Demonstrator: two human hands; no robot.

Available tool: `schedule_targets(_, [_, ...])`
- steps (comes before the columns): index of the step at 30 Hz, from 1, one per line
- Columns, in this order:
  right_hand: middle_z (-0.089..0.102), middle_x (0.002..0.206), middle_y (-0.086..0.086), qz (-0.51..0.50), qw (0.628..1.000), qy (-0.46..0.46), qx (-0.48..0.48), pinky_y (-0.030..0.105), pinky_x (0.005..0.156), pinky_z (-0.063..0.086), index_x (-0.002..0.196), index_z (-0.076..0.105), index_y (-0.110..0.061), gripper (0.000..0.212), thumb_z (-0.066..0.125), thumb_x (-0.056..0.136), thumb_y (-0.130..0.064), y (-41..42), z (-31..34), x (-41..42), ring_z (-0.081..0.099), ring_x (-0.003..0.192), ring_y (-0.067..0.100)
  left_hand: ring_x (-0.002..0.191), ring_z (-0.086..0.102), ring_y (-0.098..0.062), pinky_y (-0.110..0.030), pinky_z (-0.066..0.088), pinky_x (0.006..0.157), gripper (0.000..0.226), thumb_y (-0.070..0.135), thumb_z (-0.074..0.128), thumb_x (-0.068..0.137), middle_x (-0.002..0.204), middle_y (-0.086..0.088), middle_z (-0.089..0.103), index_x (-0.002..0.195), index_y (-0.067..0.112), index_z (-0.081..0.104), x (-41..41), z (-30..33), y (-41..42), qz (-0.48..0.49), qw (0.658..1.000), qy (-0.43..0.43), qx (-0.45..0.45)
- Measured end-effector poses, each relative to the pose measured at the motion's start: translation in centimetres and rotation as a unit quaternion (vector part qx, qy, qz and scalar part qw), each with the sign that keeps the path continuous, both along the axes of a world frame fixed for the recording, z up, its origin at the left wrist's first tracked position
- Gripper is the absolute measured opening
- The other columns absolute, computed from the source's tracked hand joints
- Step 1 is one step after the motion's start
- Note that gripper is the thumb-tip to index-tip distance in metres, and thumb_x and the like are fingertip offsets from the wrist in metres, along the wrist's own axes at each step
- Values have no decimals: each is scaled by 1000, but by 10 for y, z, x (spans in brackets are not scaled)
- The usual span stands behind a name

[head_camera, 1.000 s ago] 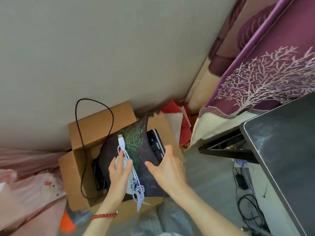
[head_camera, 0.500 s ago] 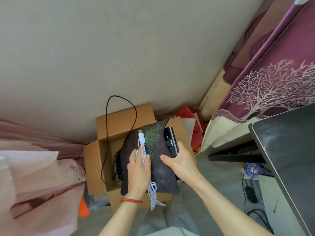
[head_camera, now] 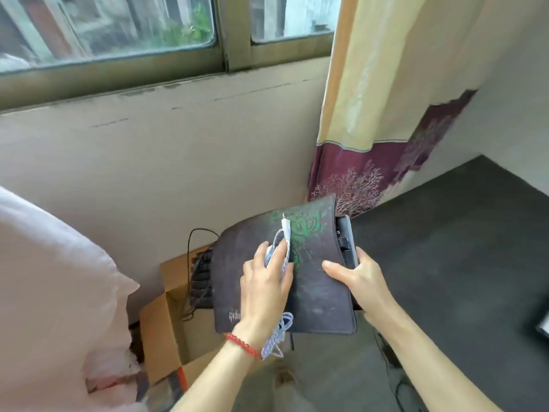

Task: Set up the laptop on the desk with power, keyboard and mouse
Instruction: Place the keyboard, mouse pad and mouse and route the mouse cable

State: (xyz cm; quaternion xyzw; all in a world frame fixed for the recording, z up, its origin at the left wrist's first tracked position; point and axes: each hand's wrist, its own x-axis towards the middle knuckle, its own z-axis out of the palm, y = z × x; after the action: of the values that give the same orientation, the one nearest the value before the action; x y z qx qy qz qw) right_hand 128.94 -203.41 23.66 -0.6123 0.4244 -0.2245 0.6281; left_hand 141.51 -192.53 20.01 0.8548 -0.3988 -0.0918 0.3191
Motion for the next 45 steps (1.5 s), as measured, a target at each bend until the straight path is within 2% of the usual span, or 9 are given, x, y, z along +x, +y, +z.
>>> schedule_targets(7, [75, 79, 0, -187, 979, -84, -7, 31, 62, 57, 92, 64, -17, 20, 70, 75, -9, 11, 84, -161, 71, 73, 20, 105, 52, -33, -45, 48, 80, 62, 31, 60, 84, 141, -1, 45, 139, 17, 37, -112, 97, -32, -191, 972, -93, -104])
schedule_targets(12, [76, 81, 2, -297, 948, -114, 3, 30, 56, 57, 97, 64, -16, 30, 71, 68, -18, 30, 99, -282, 72, 74, 23, 108, 52, -34, -46, 47, 78, 58, 31, 64, 79, 140, -5, 45, 133, 21, 44, -214, 121, -60, -324, 929, -124, -129])
schedule_targets(16, [76, 79, -5, -380, 915, -128, 27, 22, 50, 55, 99, 63, -22, 23, 68, 77, -17, 49, 81, -383, 72, 72, 14, 111, 50, -34, -45, 46, 82, 60, 31, 63, 78, 140, -7, 44, 134, 25, 42, -308, 118, -74, -407, 898, -132, -97])
schedule_targets(19, [71, 64, -19, -430, 893, -123, 42, 15, 41, 49, 82, 57, -30, 16, 67, 79, -17, 63, 62, -452, 67, 56, -3, 98, 59, -37, -45, 50, 74, 59, 25, 72, 69, 127, -11, 57, 125, 20, 53, -373, 105, -80, -471, 869, -129, -78])
schedule_targets(28, [75, 92, 2, -500, 844, -102, 163, 33, 64, 55, 96, 69, -28, 39, 73, 58, -33, 107, -16, -621, 71, 85, 23, 75, 67, -31, -37, 54, 56, 60, 28, 84, 51, 106, -8, 69, 108, 17, 67, -552, 37, -76, -578, 804, -137, 19])
schedule_targets(31, [76, 89, 0, -514, 827, -96, 205, 29, 57, 55, 98, 66, -29, 40, 72, 59, -34, 116, -39, -650, 72, 80, 20, 87, 65, -34, -41, 53, 66, 58, 29, 77, 62, 116, -10, 65, 117, 17, 62, -581, 10, -74, -597, 791, -121, 57])
schedule_targets(36, [75, 91, 8, -541, 800, -93, 242, 32, 61, 54, 100, 67, -21, 38, 73, 64, -32, 118, -69, -661, 72, 82, 27, 124, 39, -28, -42, 35, 97, 59, 38, 50, 86, 147, -4, 33, 140, 26, 29, -594, -24, -82, -620, 763, -130, 128])
schedule_targets(40, [71, 98, 13, -585, 789, 57, 180, 45, 80, 53, 86, 68, -16, 9, 67, 82, -23, 101, -86, -664, 66, 92, 28, 126, 36, -26, -41, 34, 98, 60, 40, 48, 87, 148, -2, 31, 141, 28, 26, -593, -42, -95, -624, 752, -136, 162])
schedule_targets(45, [62, 119, 13, -546, 791, 237, 145, 35, 93, 43, 120, 58, -9, 37, 57, 89, -28, 97, -98, -657, 57, 108, 28, 125, 36, -25, -41, 36, 98, 60, 41, 50, 85, 147, 0, 32, 140, 29, 27, -588, -59, -106, -633, 740, -136, 180])
